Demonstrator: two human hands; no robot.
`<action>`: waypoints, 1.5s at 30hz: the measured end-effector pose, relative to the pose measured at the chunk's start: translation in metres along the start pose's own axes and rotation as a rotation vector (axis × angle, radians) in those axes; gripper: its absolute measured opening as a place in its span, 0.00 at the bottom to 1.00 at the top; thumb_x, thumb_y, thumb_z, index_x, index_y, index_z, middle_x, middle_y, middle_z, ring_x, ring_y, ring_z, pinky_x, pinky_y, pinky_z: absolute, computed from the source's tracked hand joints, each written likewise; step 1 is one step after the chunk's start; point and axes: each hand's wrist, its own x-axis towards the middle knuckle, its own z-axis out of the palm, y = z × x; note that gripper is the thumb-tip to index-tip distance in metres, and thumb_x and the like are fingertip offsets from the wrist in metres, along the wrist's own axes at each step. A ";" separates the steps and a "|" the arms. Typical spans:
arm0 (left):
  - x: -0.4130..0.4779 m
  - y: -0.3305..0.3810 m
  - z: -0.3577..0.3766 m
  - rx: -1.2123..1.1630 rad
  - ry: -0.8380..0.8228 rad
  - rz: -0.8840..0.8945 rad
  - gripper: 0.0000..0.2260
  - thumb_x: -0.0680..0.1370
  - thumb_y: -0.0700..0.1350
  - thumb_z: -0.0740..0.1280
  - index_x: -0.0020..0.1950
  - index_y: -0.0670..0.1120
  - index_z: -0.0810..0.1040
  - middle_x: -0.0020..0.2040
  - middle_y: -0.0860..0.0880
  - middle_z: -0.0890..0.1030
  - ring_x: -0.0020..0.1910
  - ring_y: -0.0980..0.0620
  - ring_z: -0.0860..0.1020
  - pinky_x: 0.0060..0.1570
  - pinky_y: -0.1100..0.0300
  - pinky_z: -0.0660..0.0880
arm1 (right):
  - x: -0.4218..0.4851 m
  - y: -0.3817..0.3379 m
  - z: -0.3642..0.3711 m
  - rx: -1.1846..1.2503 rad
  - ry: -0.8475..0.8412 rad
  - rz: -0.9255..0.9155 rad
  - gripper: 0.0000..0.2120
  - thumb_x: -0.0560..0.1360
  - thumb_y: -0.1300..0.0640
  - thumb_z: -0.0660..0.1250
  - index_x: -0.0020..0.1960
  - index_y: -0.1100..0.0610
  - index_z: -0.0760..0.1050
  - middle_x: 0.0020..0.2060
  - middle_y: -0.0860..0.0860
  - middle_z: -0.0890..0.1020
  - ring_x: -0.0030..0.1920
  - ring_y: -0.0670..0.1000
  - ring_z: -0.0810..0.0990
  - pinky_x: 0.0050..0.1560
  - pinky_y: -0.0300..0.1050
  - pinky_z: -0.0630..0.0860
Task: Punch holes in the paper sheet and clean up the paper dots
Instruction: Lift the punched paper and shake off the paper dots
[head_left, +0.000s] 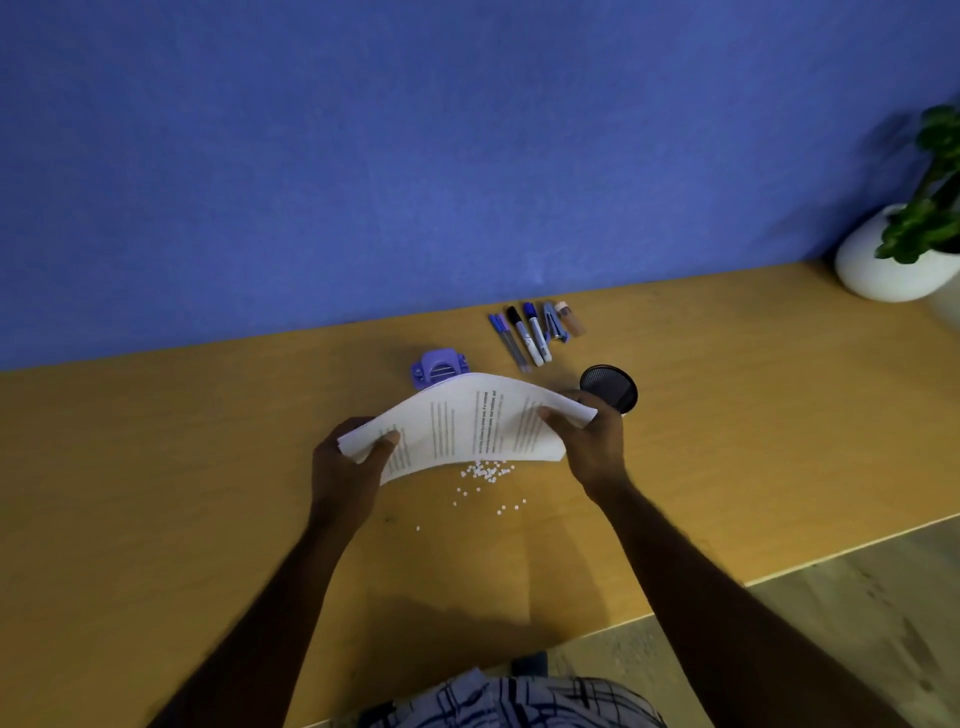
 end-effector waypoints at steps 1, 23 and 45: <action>0.001 0.003 -0.002 -0.003 0.007 0.019 0.13 0.73 0.45 0.73 0.56 0.44 0.78 0.51 0.48 0.82 0.47 0.53 0.80 0.41 0.60 0.78 | 0.002 -0.002 -0.002 0.024 0.001 0.000 0.08 0.72 0.63 0.73 0.48 0.53 0.82 0.45 0.55 0.85 0.46 0.58 0.84 0.45 0.61 0.80; -0.040 -0.022 0.025 -0.433 -0.260 -0.242 0.12 0.80 0.43 0.62 0.64 0.46 0.75 0.56 0.47 0.83 0.54 0.48 0.82 0.50 0.52 0.80 | -0.041 0.016 0.015 0.723 0.018 0.425 0.13 0.76 0.68 0.65 0.60 0.61 0.76 0.59 0.62 0.81 0.57 0.62 0.80 0.60 0.66 0.75; -0.001 -0.014 -0.041 -0.037 -0.250 -0.022 0.08 0.81 0.39 0.61 0.58 0.48 0.75 0.53 0.53 0.81 0.50 0.54 0.81 0.47 0.57 0.76 | -0.046 0.002 0.050 0.013 -0.287 0.151 0.10 0.80 0.57 0.64 0.60 0.57 0.77 0.55 0.50 0.84 0.54 0.50 0.83 0.56 0.49 0.79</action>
